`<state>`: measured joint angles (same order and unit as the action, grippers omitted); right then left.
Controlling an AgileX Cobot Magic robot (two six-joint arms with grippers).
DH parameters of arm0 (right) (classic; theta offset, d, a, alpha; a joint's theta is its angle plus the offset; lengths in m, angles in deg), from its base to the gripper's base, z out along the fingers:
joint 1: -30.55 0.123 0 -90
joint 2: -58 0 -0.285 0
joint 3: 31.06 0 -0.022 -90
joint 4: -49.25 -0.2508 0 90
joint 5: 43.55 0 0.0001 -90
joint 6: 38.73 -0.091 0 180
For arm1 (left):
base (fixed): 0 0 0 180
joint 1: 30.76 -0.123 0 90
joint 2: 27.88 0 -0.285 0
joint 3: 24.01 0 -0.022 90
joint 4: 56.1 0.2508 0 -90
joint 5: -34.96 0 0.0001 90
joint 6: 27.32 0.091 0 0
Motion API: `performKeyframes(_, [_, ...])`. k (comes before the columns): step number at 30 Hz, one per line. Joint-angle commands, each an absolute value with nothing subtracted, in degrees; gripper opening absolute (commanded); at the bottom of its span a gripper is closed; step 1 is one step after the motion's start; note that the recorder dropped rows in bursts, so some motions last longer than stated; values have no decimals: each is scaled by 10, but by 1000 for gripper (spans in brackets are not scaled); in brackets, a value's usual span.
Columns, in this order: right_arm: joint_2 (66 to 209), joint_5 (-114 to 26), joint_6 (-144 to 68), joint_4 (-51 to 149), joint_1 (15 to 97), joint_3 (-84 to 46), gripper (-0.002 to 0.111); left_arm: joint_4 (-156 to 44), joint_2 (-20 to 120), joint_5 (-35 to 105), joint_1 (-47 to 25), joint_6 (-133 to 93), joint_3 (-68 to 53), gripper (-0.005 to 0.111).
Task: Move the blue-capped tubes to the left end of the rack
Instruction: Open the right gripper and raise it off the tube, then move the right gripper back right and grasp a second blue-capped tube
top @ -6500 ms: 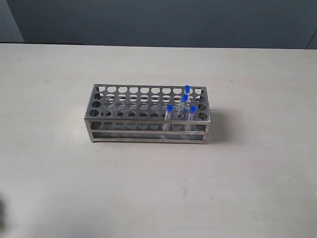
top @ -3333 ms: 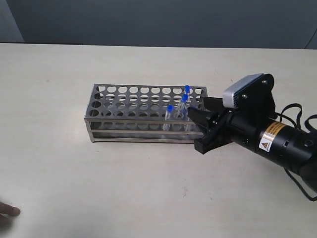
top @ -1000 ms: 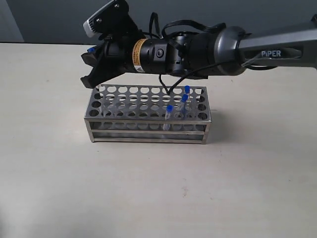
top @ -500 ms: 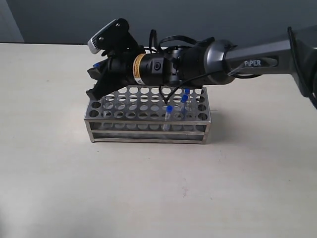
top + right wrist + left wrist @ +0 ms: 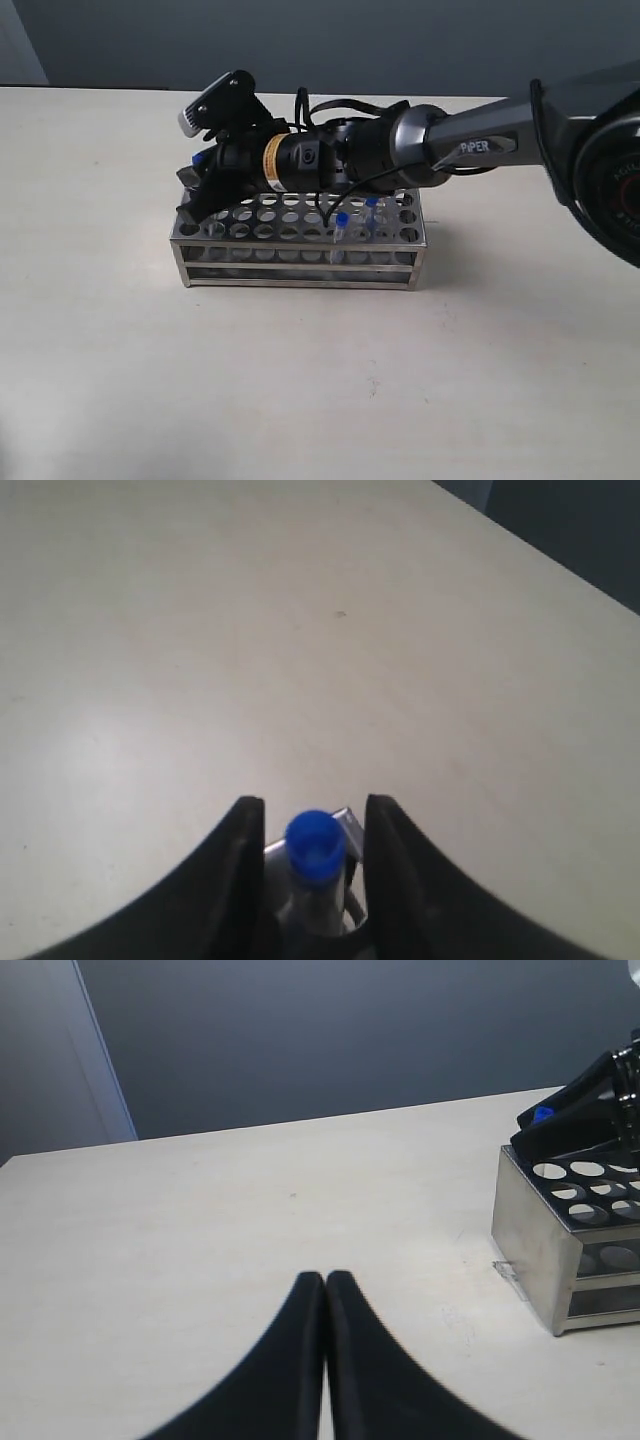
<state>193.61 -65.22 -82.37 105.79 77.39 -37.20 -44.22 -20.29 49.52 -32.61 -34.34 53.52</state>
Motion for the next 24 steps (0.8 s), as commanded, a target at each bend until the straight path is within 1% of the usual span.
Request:
performKeyframes(1, [1910, -628, -834, 1053, 773, -375, 36, -445, -201, 490, -324, -344, 532, 1])
performKeyframes(8, [1788, -484, -833, 1047, 770, -374, 36, -445, -201, 490, -324, -344, 532, 1])
performKeyframes(10, [1752, -472, -833, 1048, 763, -364, 36, -445, -201, 490, -324, -344, 532, 1])
performKeyframes(13, [1695, -475, -833, 1047, 747, -322, 36, -445, -201, 490, -324, -344, 532, 1])
performKeyframes(18, [1601, -481, -833, 1040, 715, -202, 36, -445, -201, 490, -324, -344, 532, 1])
performKeyframes(24, [1554, -595, -826, 975, 658, -50, 36, -445, -201, 490, -324, -344, 532, 1])
